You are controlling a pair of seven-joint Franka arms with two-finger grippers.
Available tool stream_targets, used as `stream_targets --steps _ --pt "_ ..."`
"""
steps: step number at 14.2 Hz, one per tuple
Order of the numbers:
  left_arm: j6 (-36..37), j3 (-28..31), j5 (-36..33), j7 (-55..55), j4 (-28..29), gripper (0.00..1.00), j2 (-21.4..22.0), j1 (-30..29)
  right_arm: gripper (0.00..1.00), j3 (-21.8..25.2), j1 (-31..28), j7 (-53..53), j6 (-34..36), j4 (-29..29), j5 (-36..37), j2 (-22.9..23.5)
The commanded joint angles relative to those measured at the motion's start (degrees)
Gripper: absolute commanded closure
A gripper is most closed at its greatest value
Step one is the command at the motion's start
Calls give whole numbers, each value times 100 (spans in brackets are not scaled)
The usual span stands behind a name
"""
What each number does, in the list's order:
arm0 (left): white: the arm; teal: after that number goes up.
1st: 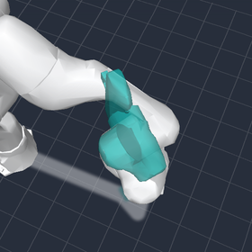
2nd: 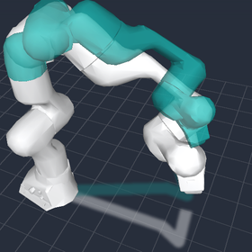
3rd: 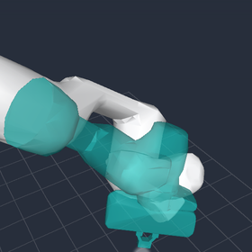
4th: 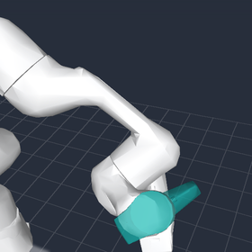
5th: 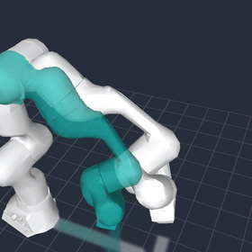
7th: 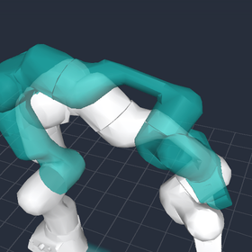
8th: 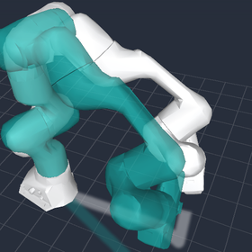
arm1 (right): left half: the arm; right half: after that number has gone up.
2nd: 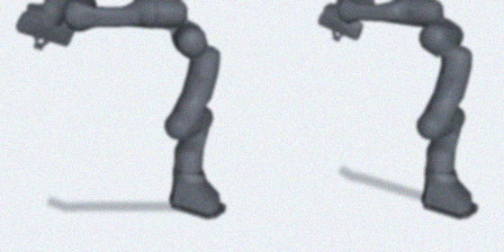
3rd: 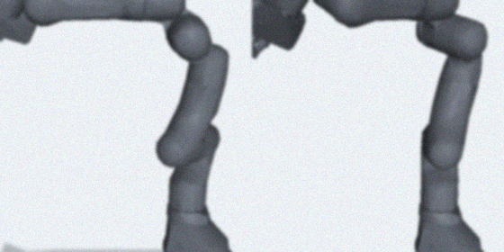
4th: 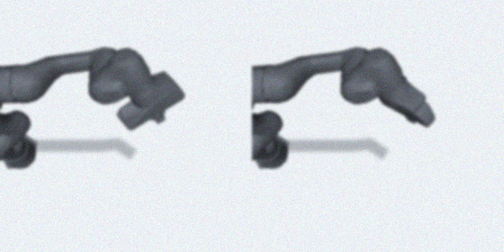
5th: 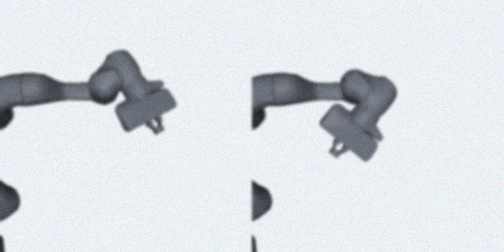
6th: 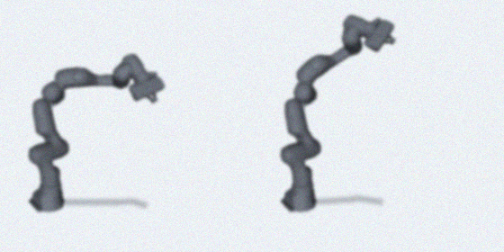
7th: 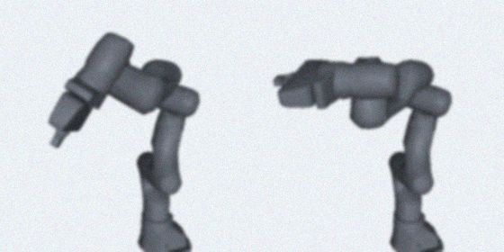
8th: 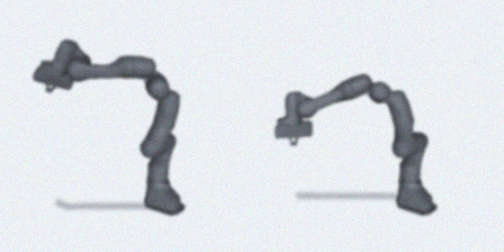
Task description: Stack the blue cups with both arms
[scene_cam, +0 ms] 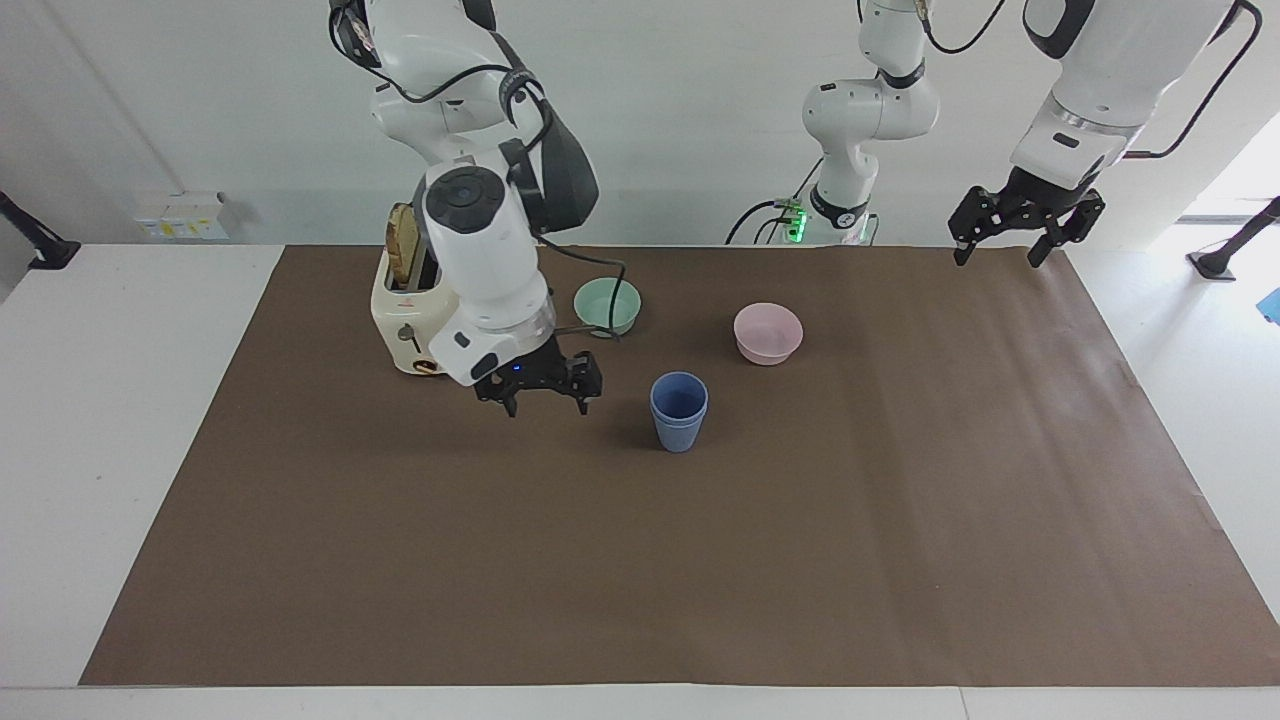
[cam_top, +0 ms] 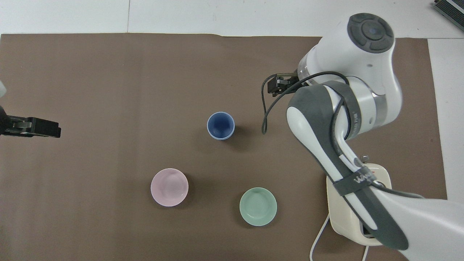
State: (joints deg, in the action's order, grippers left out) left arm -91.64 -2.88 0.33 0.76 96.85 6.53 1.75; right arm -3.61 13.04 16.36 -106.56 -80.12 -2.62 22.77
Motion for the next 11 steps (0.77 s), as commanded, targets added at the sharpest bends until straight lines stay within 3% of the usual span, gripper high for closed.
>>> stream_targets --steps 1,7,11 --pt "84 -46 -50 73 -26 0 32 -87 0 -61 -407 -649 293 22 453 -220" --pt "84 -46 -50 73 -17 0 32 -87 0 -61 -1145 -1152 854 14 622 -931" --pt "84 -46 -50 73 -18 0 32 -87 0 -52 -1225 -1205 1444 5 666 -1345"
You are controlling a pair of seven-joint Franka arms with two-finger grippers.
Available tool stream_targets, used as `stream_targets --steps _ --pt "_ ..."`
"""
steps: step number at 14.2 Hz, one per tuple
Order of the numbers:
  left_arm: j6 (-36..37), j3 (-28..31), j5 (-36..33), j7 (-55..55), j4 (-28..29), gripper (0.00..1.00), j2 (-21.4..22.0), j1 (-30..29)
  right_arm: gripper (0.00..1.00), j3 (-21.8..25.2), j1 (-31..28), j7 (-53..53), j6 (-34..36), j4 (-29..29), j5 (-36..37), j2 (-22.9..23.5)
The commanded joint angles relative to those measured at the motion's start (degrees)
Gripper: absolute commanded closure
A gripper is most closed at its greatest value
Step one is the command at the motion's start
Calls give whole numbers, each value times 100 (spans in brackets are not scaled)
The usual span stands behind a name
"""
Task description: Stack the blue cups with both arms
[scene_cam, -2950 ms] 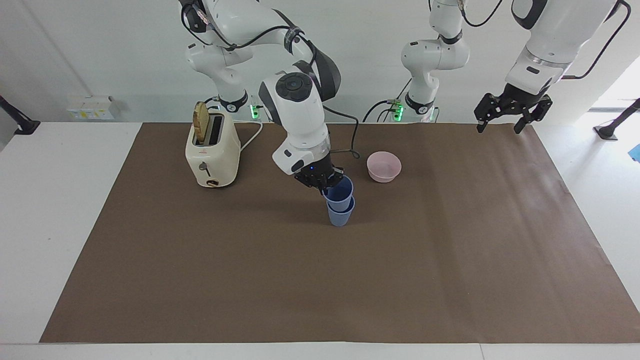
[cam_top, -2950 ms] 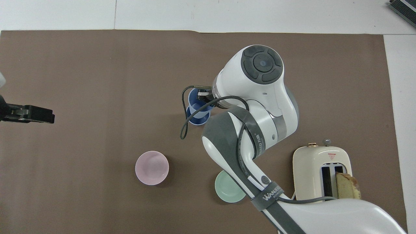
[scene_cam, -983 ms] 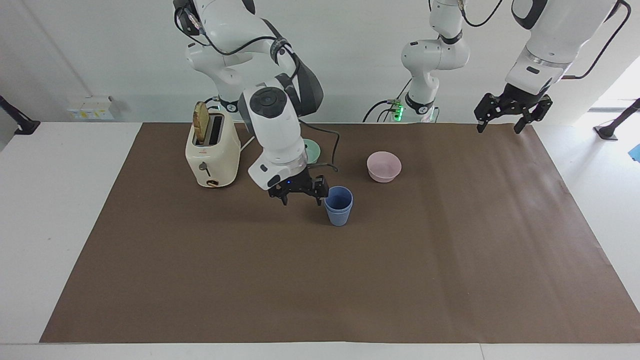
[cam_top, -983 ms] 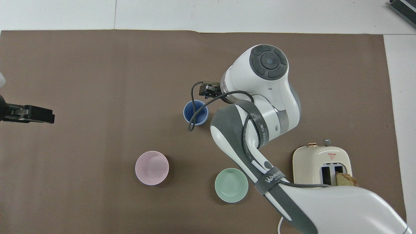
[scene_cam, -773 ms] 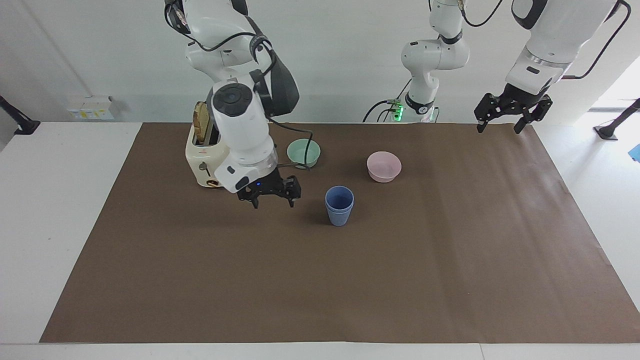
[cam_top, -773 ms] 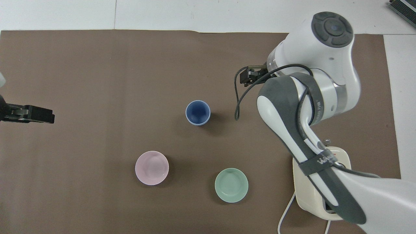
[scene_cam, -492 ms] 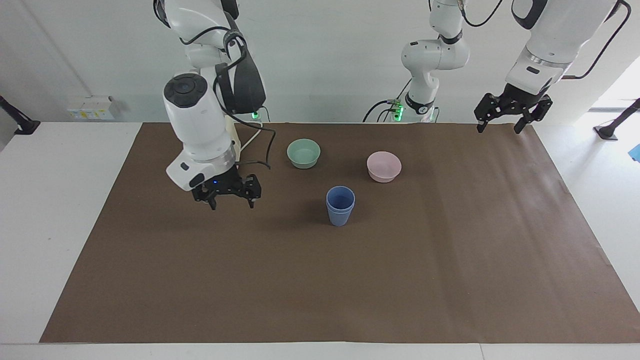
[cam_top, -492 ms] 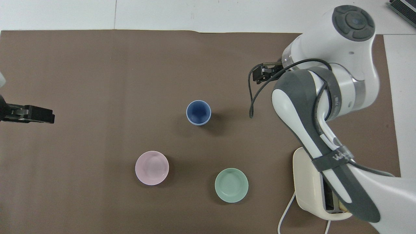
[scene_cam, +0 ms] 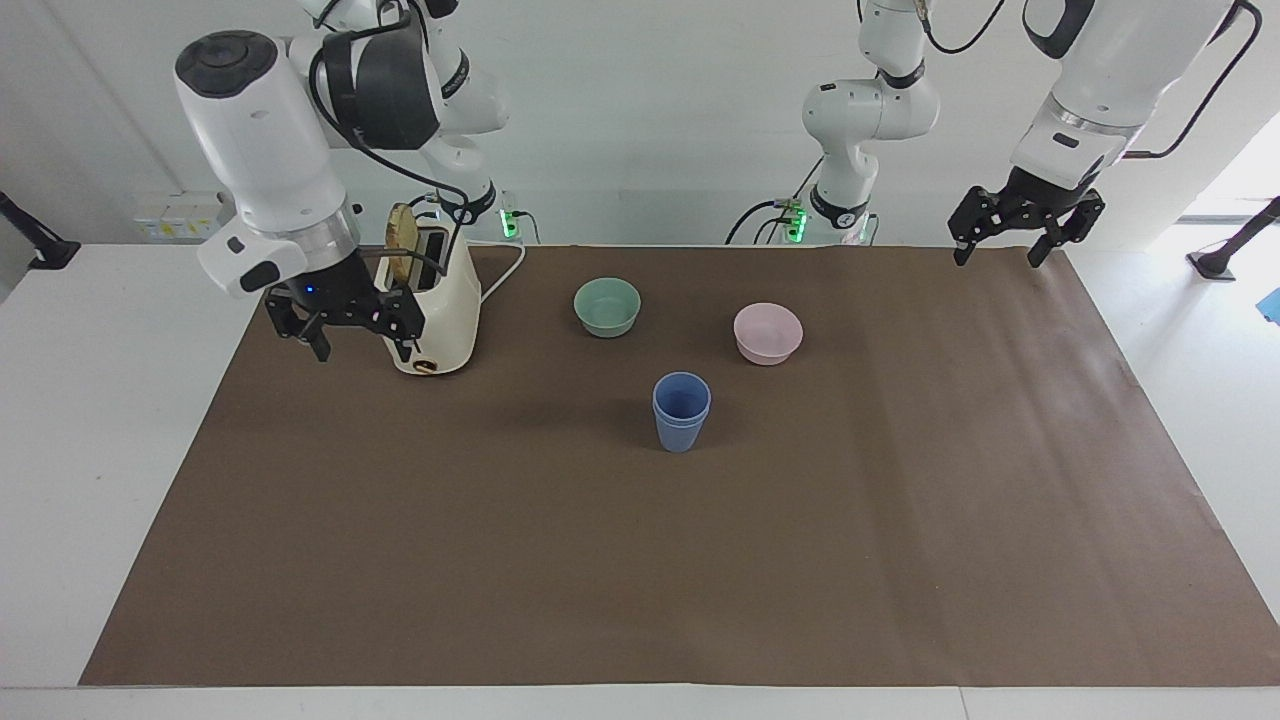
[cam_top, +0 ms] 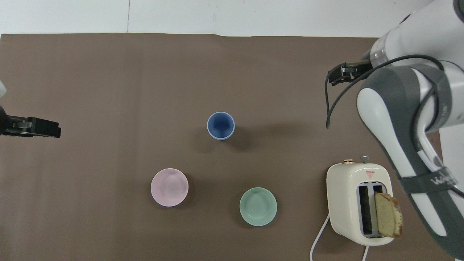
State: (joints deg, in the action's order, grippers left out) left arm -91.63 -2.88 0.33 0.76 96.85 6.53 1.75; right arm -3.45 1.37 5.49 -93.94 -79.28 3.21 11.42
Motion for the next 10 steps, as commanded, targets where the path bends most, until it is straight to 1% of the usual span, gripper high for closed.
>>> stream_targets --steps 1,4,10 --pt "84 -46 -50 73 -17 0 32 -87 0 -68 -101 -127 227 -79 83 -254" --pt "84 -46 -50 73 -26 0 32 -87 0 -77 -390 -460 341 -70 -22 -316" --pt "84 -46 -50 73 -18 0 32 -78 0 -85 -409 -671 403 -97 48 -395"
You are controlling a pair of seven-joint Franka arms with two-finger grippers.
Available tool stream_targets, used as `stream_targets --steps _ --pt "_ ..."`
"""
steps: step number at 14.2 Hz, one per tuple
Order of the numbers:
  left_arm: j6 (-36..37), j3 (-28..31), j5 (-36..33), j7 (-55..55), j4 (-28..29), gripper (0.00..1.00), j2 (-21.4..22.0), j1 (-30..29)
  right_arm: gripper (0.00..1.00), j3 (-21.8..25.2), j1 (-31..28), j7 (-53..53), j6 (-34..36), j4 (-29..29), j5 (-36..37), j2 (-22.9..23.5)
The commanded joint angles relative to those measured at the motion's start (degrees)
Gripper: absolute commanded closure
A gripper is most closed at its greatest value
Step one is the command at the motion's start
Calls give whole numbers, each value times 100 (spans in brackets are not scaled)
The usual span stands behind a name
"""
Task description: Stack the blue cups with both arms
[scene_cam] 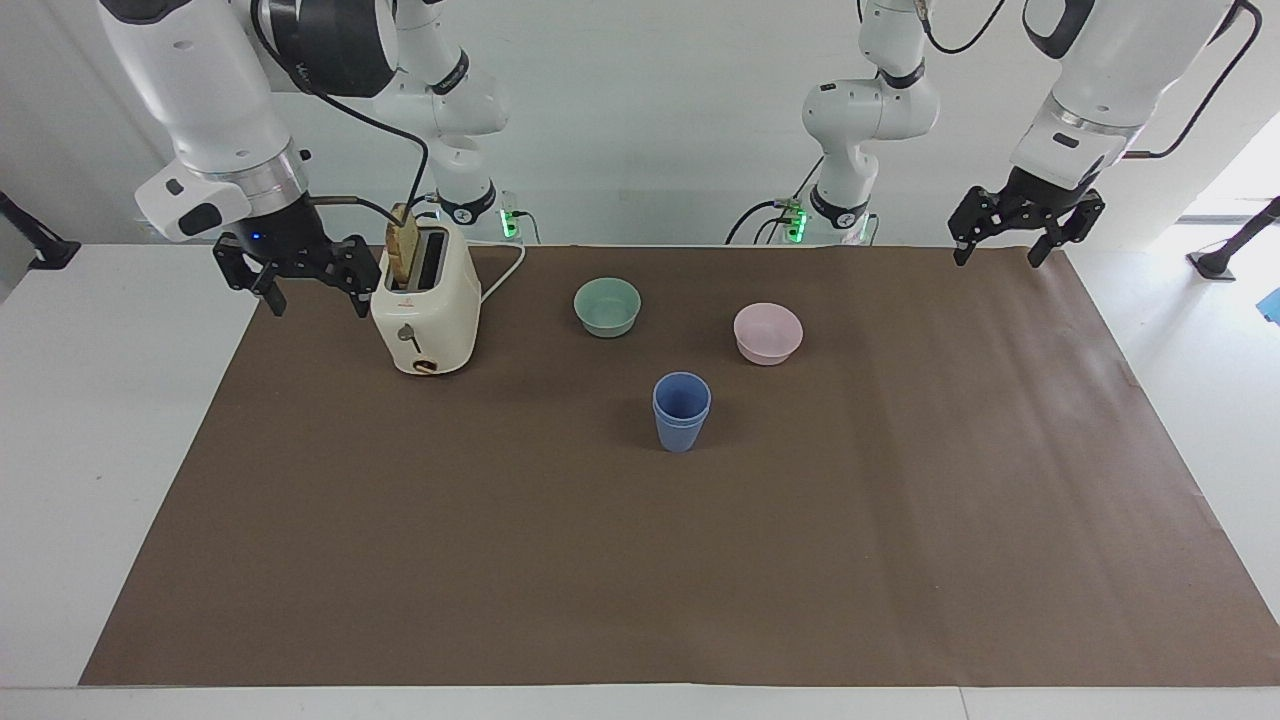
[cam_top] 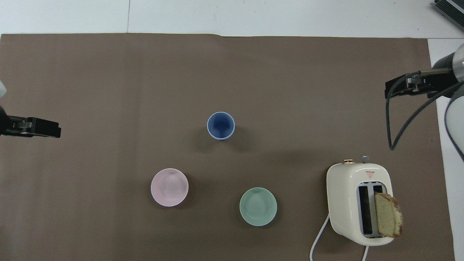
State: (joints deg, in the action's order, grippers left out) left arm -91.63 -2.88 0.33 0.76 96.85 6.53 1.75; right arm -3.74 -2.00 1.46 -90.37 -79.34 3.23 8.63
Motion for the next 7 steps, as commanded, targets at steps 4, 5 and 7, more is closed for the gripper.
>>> stream_targets --steps 4,5,7 --pt "84 -46 -50 73 -18 0 32 -78 0 -40 -116 -612 20 -99 -15 -134" --pt "84 -46 -50 73 -17 0 32 -87 0 -40 -151 -612 19 -99 -33 -125" --pt "84 -46 -50 73 -18 0 32 -87 0 -40 -187 -621 20 -91 -41 -125"
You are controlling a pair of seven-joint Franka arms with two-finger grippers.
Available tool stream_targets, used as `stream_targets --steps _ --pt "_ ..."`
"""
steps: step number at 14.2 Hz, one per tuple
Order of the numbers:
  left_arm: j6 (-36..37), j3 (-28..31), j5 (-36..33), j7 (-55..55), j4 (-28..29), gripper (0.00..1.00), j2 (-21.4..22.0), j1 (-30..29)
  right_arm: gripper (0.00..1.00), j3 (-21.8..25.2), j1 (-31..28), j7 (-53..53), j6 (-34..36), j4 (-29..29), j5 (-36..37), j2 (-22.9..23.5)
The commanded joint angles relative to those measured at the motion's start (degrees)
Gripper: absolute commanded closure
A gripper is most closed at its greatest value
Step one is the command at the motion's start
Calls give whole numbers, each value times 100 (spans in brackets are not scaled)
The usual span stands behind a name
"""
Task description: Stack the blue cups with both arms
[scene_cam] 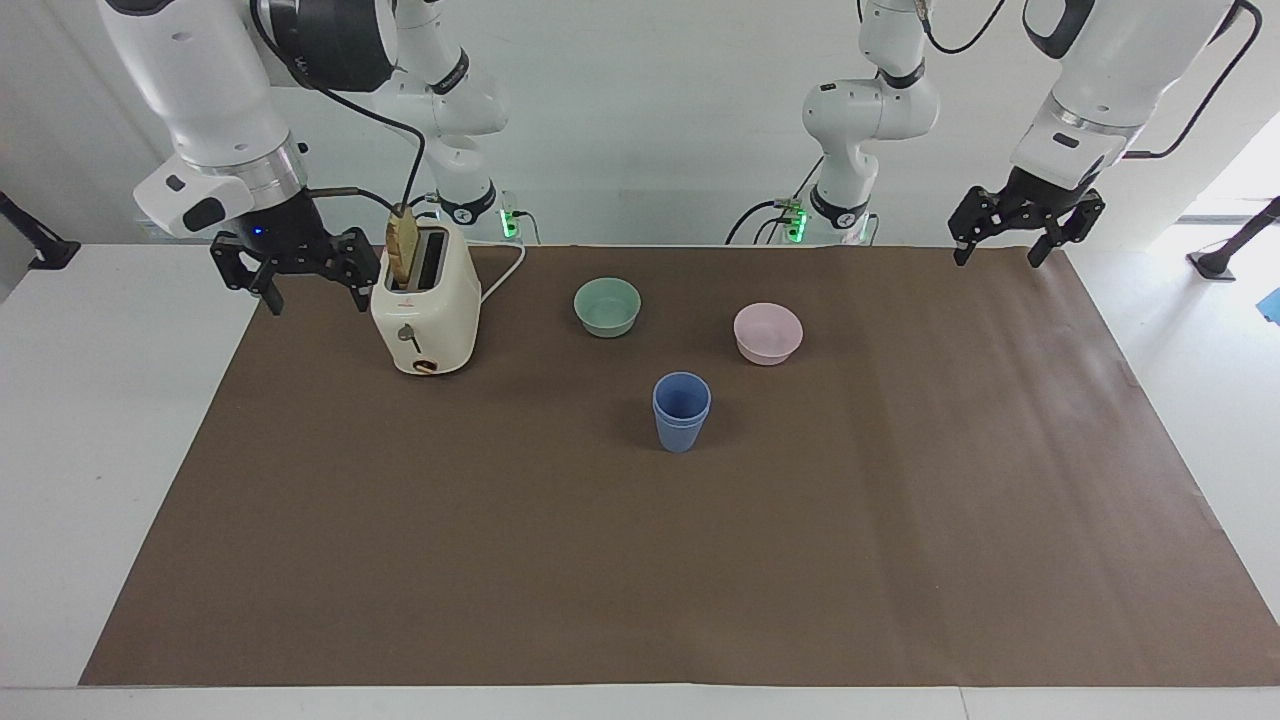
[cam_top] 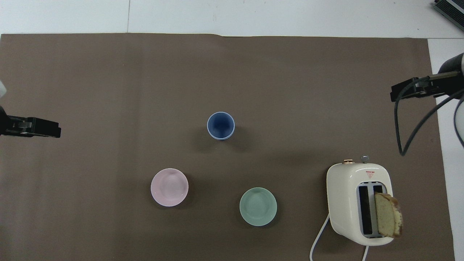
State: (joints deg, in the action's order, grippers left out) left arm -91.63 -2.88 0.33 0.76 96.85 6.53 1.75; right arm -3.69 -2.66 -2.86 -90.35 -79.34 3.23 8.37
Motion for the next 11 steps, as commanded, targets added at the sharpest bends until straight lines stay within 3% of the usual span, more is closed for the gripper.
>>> stream_targets --steps 1,11 --pt "84 -46 -50 73 -26 0 32 -78 0 -44 -121 -180 18 -90 -50 -99" --pt "75 -37 -42 56 -18 0 32 -113 0 -52 -174 -180 97 -99 -68 -116"
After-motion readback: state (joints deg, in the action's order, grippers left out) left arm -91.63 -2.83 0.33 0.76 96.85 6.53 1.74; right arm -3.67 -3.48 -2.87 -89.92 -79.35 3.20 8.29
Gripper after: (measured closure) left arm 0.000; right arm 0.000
